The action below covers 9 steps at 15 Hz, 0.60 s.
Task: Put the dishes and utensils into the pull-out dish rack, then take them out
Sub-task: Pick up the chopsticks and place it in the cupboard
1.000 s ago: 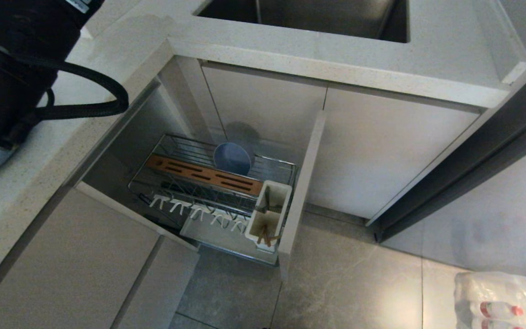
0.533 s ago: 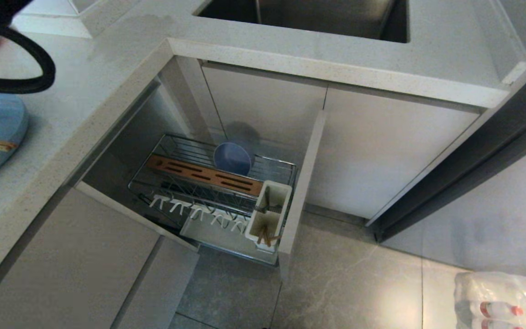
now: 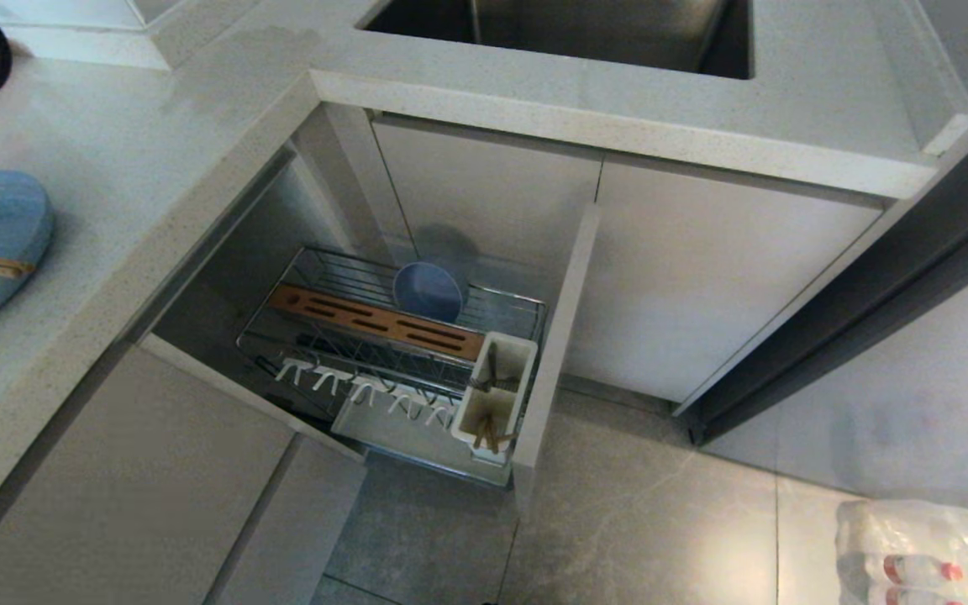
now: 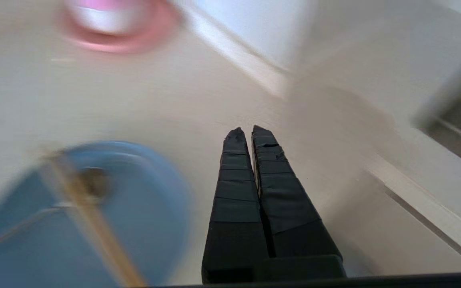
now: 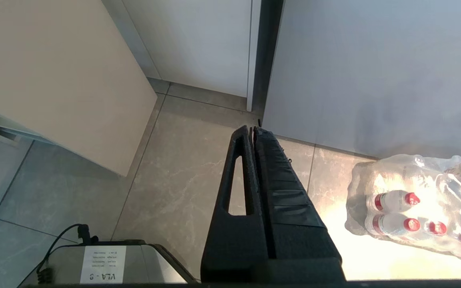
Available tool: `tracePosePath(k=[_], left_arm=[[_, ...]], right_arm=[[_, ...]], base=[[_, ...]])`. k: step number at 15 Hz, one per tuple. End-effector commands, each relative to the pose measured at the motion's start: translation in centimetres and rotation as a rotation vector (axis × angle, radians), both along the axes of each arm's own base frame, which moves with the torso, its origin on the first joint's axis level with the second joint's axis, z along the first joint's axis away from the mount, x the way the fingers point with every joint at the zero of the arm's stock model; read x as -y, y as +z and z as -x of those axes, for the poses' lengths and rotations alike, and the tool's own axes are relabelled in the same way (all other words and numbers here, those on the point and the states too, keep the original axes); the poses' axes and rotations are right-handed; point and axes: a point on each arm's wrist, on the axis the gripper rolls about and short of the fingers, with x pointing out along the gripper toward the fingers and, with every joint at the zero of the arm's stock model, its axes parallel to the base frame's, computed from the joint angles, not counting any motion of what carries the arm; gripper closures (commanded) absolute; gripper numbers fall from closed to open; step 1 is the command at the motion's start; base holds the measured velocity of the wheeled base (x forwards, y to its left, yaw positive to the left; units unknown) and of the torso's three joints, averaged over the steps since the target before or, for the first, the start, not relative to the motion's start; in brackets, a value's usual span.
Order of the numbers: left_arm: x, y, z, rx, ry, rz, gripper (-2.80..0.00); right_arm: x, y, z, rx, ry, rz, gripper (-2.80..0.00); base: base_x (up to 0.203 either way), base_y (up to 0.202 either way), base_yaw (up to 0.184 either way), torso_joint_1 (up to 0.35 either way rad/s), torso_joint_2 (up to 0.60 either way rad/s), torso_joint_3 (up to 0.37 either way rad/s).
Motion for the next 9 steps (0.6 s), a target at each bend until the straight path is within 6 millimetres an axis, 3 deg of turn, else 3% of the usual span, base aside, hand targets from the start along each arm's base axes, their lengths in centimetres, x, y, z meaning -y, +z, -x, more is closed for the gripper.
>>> tracePosePath(k=[1, 3, 6, 9], left_arm=[[-0.6, 0.0, -1.5, -0.015, 0.101, 0.014, 0.00], [-1.7, 0.4, -3.2, -0.018, 0.238, 0.037, 0.00], [-1.7, 0.7, -3.7, -0.007, 0.256, 0.049, 0.00], [-1.4, -0.1, -5.7, -0.028, 0.286, 0.068, 0.00]], right_arm=[[0.0, 0.0, 0.0, -0.001, 0.000, 0.000, 0.00], [0.0, 0.0, 0.0, -0.001, 0.000, 0.000, 0.00], [0.0, 0.0, 0.0, -0.001, 0.000, 0.000, 0.00], [0.0, 0.0, 0.0, -0.001, 0.000, 0.000, 0.00]], base=[[0.000, 0.000, 0.000, 0.000, 0.00, 0.000], [0.000, 0.000, 0.000, 0.000, 0.00, 0.000], [0.000, 0.000, 0.000, 0.000, 0.00, 0.000], [0.000, 0.000, 0.000, 0.000, 0.00, 0.000]])
